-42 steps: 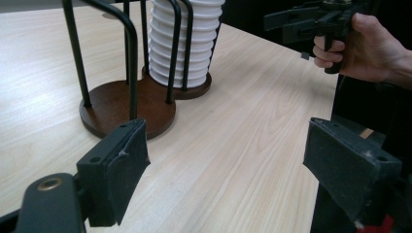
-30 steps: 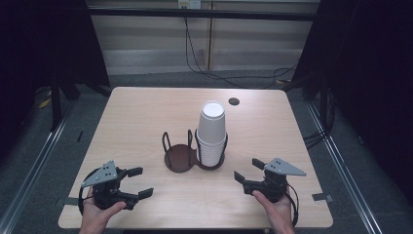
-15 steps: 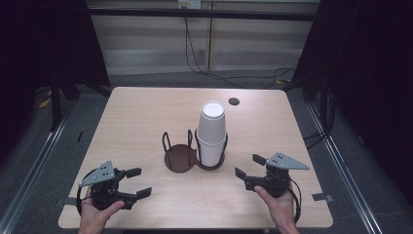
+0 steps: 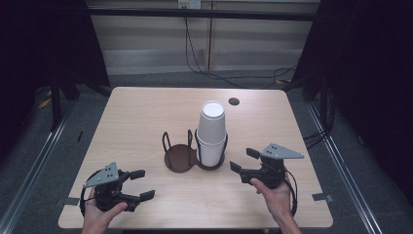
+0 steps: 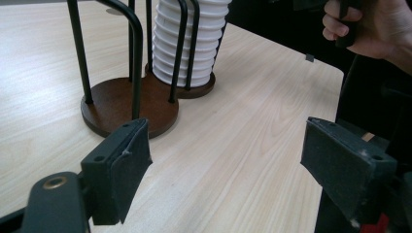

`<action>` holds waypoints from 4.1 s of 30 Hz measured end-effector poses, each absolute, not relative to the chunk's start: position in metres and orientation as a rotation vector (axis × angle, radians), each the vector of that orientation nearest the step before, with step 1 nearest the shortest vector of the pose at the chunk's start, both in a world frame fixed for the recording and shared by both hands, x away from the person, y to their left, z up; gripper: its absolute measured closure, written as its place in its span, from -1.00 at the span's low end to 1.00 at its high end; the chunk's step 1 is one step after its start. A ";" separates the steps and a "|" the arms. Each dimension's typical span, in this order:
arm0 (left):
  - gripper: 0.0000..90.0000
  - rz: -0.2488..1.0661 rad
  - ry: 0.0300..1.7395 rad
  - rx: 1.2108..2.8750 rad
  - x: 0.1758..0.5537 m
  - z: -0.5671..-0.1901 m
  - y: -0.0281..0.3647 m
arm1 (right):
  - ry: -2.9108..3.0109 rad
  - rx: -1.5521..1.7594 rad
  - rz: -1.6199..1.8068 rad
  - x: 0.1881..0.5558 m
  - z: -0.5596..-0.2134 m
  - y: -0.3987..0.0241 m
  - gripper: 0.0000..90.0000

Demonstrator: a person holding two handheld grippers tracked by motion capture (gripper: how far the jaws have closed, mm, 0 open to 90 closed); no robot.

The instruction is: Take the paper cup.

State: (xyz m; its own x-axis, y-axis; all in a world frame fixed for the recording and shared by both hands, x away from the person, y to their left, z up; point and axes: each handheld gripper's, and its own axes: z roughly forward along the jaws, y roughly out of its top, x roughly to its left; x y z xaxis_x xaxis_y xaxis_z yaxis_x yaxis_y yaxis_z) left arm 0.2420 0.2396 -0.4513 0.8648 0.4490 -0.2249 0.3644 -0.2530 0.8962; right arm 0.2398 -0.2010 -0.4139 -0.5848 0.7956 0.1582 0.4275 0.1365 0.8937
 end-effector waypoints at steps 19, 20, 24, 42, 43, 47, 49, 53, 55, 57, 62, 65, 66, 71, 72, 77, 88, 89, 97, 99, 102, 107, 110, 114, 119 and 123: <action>-0.60 0.135 0.593 1.891 0.241 -0.450 0.238 | 2.179 1.094 1.450 0.260 -0.381 -0.190 -0.54; -0.60 0.131 0.589 1.894 0.241 -0.449 0.238 | 2.190 1.088 1.452 0.261 -0.379 -0.189 -0.54; -0.60 0.128 0.584 1.901 0.241 -0.450 0.237 | 2.188 1.042 1.451 0.265 -0.369 -0.183 -0.47; -0.61 0.124 0.562 1.918 0.242 -0.450 0.233 | 2.245 1.009 1.414 0.298 -0.332 -0.166 -0.54; -0.61 0.125 0.561 1.920 0.242 -0.450 0.233 | 2.245 1.009 1.414 0.298 -0.332 -0.166 -0.54; -0.60 0.118 0.554 1.921 0.241 -0.450 0.233 | 2.253 1.021 1.394 0.309 -0.328 -0.164 -0.60; -0.61 0.125 0.549 1.927 0.241 -0.450 0.233 | 2.255 1.020 1.390 0.314 -0.326 -0.163 -0.64; -0.60 0.133 0.554 1.927 0.241 -0.450 0.232 | 2.277 1.024 1.348 0.321 -0.324 -0.160 -0.69; -0.60 0.125 0.551 1.931 0.241 -0.450 0.232 | 2.311 1.022 1.330 0.326 -0.324 -0.159 -0.69; -0.60 0.124 0.546 1.934 0.241 -0.450 0.232 | 2.345 1.028 1.301 0.330 -0.324 -0.158 -0.69; -0.60 0.123 0.537 1.942 0.240 -0.449 0.230 | 2.358 1.007 1.292 0.333 -0.320 -0.153 -0.69; -0.60 0.121 0.535 1.943 0.240 -0.449 0.230 | 2.388 1.011 1.260 0.340 -0.318 -0.148 -0.69; -0.60 0.123 0.532 1.948 0.239 -0.449 0.230 | 2.403 1.013 1.256 0.342 -0.318 -0.147 -0.69; -0.58 0.119 0.528 1.954 0.239 -0.450 0.228 | 2.447 0.997 1.207 0.350 -0.319 -0.141 -0.69; -0.58 0.122 0.532 1.950 0.239 -0.450 0.228 | 2.458 0.988 1.205 0.351 -0.319 -0.140 -0.68; -0.58 0.119 0.532 1.949 0.239 -0.450 0.228 | 2.442 1.007 1.209 0.358 -0.317 -0.135 -0.67; -0.59 0.099 0.532 1.971 0.240 -0.452 0.227 | 2.457 0.994 1.176 0.367 -0.318 -0.121 -0.58; -0.59 0.098 0.531 1.972 0.240 -0.452 0.227 | 2.457 1.001 1.169 0.368 -0.318 -0.120 -0.55; -0.59 0.103 0.544 1.971 0.240 -0.452 0.228 | 2.466 0.992 1.146 0.367 -0.315 -0.119 -0.52; -0.59 0.102 0.546 1.970 0.240 -0.452 0.228 | 2.470 0.993 1.139 0.368 -0.315 -0.119 -0.52; -0.59 0.097 0.540 1.976 0.241 -0.453 0.228 | 2.473 0.988 1.141 0.368 -0.314 -0.119 -0.51; -0.59 0.088 0.528 1.994 0.240 -0.453 0.226 | 2.473 0.978 1.151 0.368 -0.308 -0.121 -0.51; -0.59 0.081 0.528 1.996 0.240 -0.454 0.225 | 2.480 0.970 1.136 0.367 -0.307 -0.120 -0.50; -0.58 0.087 0.527 2.004 0.240 -0.454 0.225 | 2.471 0.972 1.164 0.367 -0.304 -0.121 -0.50; -0.58 0.084 0.528 2.006 0.240 -0.454 0.225 | 2.465 0.966 1.175 0.366 -0.301 -0.122 -0.50; -0.59 0.082 0.528 2.005 0.240 -0.454 0.225 | 2.447 0.965 1.190 0.364 -0.298 -0.123 -0.49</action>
State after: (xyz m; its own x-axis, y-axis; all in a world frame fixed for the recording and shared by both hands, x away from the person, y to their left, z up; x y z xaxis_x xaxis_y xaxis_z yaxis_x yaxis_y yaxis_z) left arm 0.2401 0.2247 -0.4539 0.9018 0.3991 -0.1660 0.3297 -0.3868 0.8612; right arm 0.3644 -0.1227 -0.2977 -0.7479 0.6613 0.0574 0.4535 0.4459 0.7717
